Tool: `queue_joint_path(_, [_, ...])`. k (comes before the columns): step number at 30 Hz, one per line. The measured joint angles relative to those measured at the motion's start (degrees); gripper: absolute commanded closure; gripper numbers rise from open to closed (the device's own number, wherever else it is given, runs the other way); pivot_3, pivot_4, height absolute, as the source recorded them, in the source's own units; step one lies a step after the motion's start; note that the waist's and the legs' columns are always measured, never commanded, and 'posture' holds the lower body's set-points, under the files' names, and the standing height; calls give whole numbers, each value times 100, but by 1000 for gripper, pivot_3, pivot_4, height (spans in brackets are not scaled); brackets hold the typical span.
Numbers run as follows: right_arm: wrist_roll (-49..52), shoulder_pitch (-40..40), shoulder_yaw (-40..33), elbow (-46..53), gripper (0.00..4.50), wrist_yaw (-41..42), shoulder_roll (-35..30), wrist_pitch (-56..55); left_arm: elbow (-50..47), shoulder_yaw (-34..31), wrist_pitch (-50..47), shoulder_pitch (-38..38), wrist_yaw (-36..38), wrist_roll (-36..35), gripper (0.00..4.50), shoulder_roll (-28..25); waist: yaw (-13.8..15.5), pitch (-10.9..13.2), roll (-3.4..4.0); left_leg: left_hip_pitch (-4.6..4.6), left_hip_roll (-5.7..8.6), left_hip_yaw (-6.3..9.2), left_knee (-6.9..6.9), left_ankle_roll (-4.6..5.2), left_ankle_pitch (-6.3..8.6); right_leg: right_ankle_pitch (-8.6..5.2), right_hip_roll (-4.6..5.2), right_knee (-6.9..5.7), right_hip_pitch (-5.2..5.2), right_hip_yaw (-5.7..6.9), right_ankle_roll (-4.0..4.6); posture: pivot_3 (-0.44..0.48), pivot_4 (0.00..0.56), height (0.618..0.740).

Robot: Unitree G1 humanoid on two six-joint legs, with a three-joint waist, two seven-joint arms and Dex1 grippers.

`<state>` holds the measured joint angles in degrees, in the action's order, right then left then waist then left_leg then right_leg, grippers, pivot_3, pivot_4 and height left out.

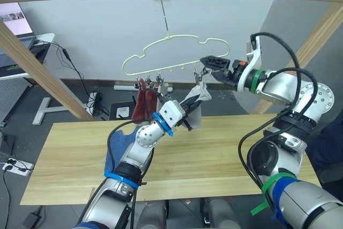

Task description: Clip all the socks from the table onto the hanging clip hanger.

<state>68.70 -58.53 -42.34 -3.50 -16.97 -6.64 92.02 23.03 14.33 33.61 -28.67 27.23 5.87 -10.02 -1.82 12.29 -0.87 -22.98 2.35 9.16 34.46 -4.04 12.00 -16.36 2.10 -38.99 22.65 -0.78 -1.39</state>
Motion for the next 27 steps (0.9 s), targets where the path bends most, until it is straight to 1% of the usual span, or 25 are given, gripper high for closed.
queue_joint_path(1, [122, 113, 177, 173, 37, 94, -178, 0, 2, -3, -214, -7, 123, -153, 3483, 27, 4, 0, 0, -2, 0, 2, 0, 2, 1, -1, 0, 1, 0, 2, -2, 15, 207, 740])
queue_joint_path(3, [266, 513, 581, 724, 37, 347, -546, 3, 4, -27, -690, 0, 376, -467, 3021, 39, 3, 0, 0, -4, -1, 0, 2, 10, 6, -5, 1, 4, -1, 0, -7, 14, 208, 740])
queue_joint_path(7, [171, 1419, 1202, 1812, 37, 606, -786, -236, -69, -174, -1546, 96, 727, -936, 1914, -4, -60, 0, 0, -3, -2, -9, 2, 17, 10, -7, 1, 4, 2, -7, -11, 10, 213, 740])
queue_joint_path(9, [-239, 1962, 1773, 2472, 37, 810, -977, -687, -310, -231, -1946, 286, 865, -1087, 1354, -113, -106, 1, 0, -3, -3, -8, 2, 17, 10, -10, -5, 4, 4, -6, -16, 14, 216, 740])
queue_joint_path(10, [-501, 2222, 2091, 2731, 37, 919, -1096, -936, -447, -290, -2126, 407, 925, -1169, 1073, -221, -133, 2, 1, -1, -4, -7, 1, 17, 10, -22, -6, 3, 5, -6, -36, 17, 218, 740])
queue_joint_path(12, [-1132, 2677, 2623, 3114, 37, 1067, -1255, -1580, -774, -399, -2494, 649, 1077, -1322, 502, -460, -156, 4, 2, 0, -3, -8, 2, 16, 10, -23, -12, 2, 7, -7, -38, 23, 221, 740])
queue_joint_path(17, [-2942, 3626, 4001, 3480, 37, 1094, -1184, -3386, -1997, -744, -3690, 1127, 1228, -1697, 502, -1104, -133, 25, 2, 2, -12, 1, 3, 14, 8, -24, -15, 2, 6, -6, -39, 50, 225, 740])
queue_joint_path(20, [-3845, 3979, 4560, 3490, 616, 1075, -975, -4339, -2711, -1036, -4498, 1198, 1218, -1980, 469, -1460, -114, 41, 1, 2, -13, 0, 5, 12, 7, -24, -7, 5, 4, -10, -40, 68, 228, 740])
queue_joint_path(21, [-4065, 4006, 4662, 3483, 946, 1044, -860, -4567, -2910, -1124, -4730, 1195, 1219, -2091, 469, -1562, -110, 45, 2, 2, -14, 0, 5, 12, 7, -24, -6, 6, 4, -11, -40, 74, 228, 740])
queue_joint_path(25, [-5014, 3992, 5197, 3406, 946, 1052, -819, -5357, -3562, -1440, -5683, 1118, 1143, -2439, 469, -1845, -54, 52, -2, 2, -14, 1, 3, 10, 6, -25, -5, 10, 3, -9, -41, 95, 224, 740])
queue_joint_path(27, [-5329, 3973, 5362, 3233, 1240, 1066, -671, -5649, -3852, -1566, -6164, 1079, 1026, -2607, 469, -1961, -25, 54, -6, 2, -15, 3, -1, 10, 7, -25, -4, 10, 4, -8, -40, 95, 224, 740])
